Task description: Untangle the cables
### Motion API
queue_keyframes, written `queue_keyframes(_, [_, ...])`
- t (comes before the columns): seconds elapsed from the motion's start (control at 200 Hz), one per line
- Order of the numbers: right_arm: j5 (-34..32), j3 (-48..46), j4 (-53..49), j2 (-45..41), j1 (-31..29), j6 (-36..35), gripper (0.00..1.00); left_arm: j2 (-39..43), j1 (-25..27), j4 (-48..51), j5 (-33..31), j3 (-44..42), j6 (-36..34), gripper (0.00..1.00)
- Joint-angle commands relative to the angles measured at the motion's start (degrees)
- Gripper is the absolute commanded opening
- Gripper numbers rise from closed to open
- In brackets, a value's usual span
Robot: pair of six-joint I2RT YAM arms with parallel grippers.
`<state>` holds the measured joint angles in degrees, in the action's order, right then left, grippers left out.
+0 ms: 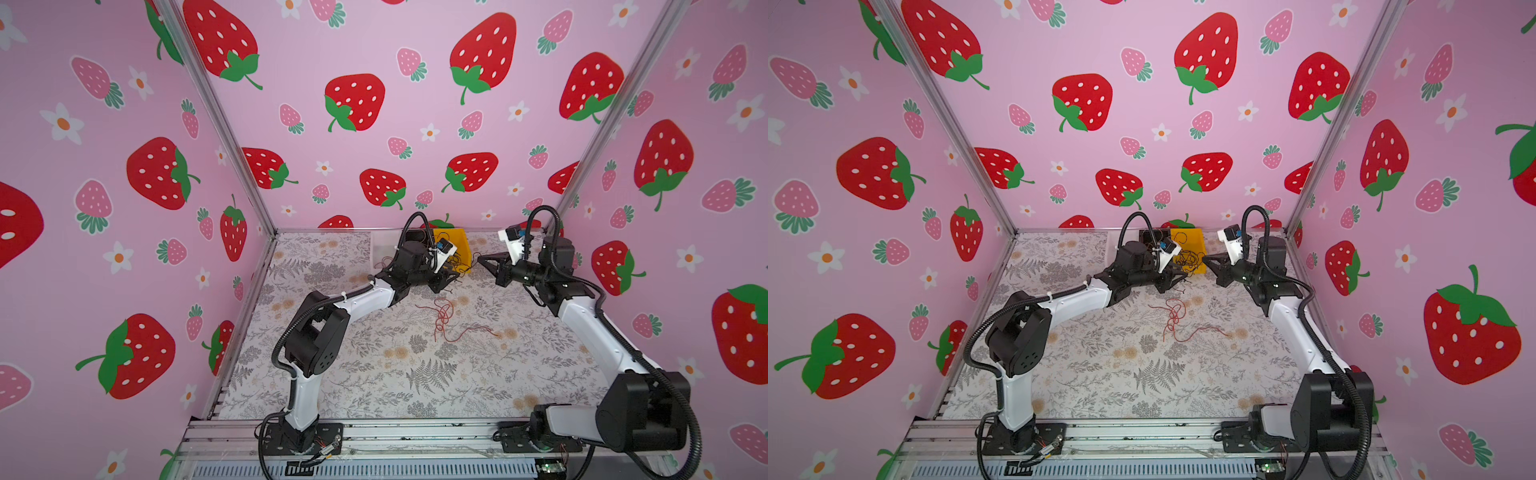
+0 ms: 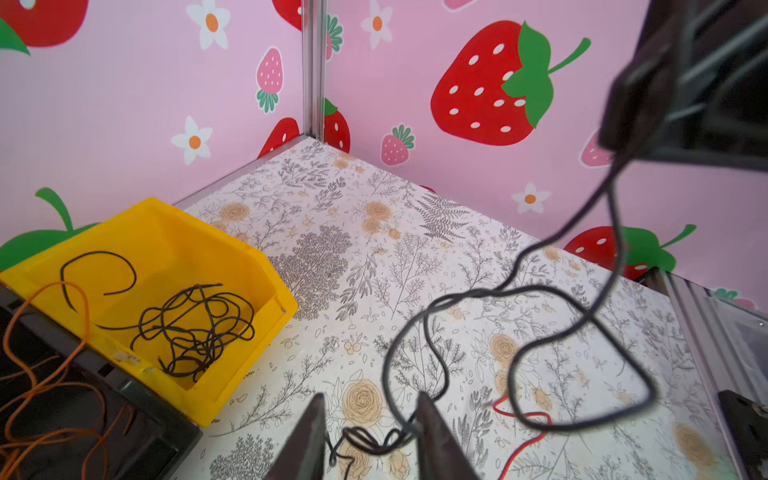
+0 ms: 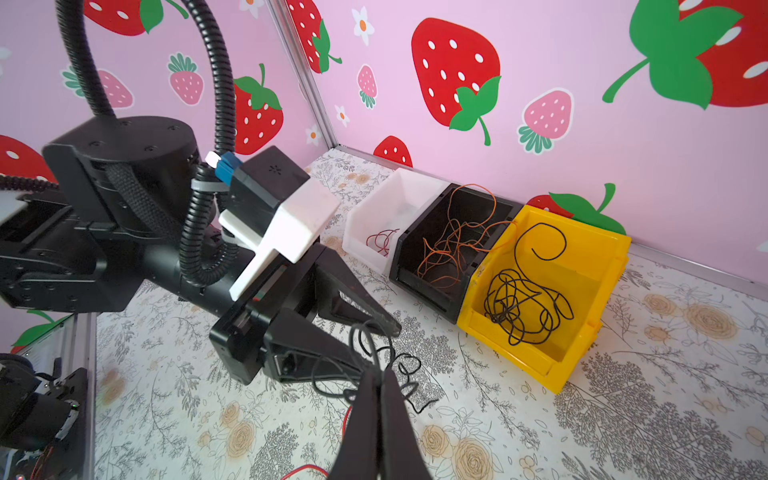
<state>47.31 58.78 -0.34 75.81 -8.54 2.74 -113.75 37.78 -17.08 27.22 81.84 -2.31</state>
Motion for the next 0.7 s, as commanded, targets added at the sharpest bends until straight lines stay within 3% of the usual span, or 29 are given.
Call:
queue_keyframes(0.0, [1.65,1.17,1.00,-0.15,-0.40,-0.61,0.00,1.44,0.21,-3.33,0.30,1.80,-0.11,0.21])
queue_keyframes(0.18, [-0.36,1.07,2.31,0.82,-0.34,0.16,0.00,5.01,0.10,-1.75,-0.82,0.11,-2.25,0.00])
queue_keyframes(0.51, [-5.25,1.47,3.49,1.28,-0.18,0.37,0.01,12.17,0.03,6.56,-11.12,0.60,-9.95,0.00])
queue_keyframes(0.695, [-7.50,-0.43,5.88,1.78,0.48,0.98,0.05,16.31,0.10,17.02,-15.62,9.33,-16.51,0.00])
